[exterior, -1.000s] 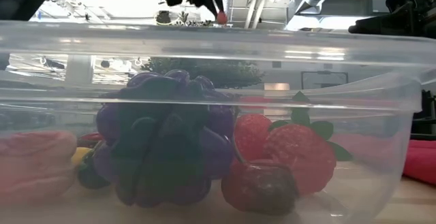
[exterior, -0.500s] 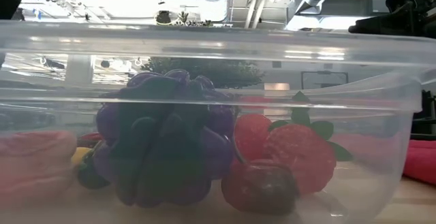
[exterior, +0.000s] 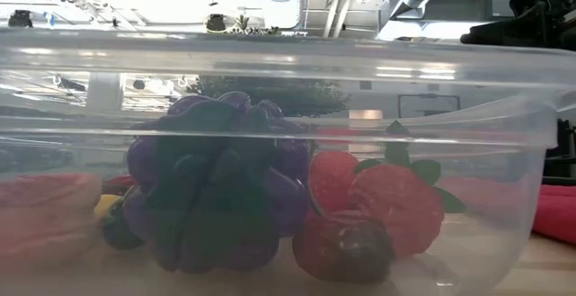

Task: Pick and placing Produce into tupperware
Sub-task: Put the apricot into the transparent container, then return to Home Position

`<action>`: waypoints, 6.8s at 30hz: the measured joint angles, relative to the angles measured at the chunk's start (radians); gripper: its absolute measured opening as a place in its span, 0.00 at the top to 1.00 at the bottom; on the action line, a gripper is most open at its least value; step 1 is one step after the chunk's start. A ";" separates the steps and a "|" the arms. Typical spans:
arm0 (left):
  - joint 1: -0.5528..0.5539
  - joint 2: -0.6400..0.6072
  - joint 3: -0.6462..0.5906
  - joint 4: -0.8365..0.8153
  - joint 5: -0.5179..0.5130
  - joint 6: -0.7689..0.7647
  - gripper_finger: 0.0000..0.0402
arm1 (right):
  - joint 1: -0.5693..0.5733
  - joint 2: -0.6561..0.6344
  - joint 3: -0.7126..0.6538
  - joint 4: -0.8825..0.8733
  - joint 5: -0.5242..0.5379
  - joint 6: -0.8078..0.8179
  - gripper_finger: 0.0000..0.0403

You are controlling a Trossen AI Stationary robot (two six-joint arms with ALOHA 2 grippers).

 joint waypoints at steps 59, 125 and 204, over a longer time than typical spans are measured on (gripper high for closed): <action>0.027 0.064 -0.164 0.396 -0.323 0.159 0.51 | 0.000 0.013 0.000 0.000 0.000 0.000 0.77; 0.278 0.034 -0.031 0.994 -0.051 2.392 0.51 | 0.000 0.013 0.000 0.000 0.000 0.000 0.77; 0.508 -0.923 -2.157 2.374 0.042 2.251 0.51 | 0.000 0.013 0.000 -0.001 0.000 0.000 0.77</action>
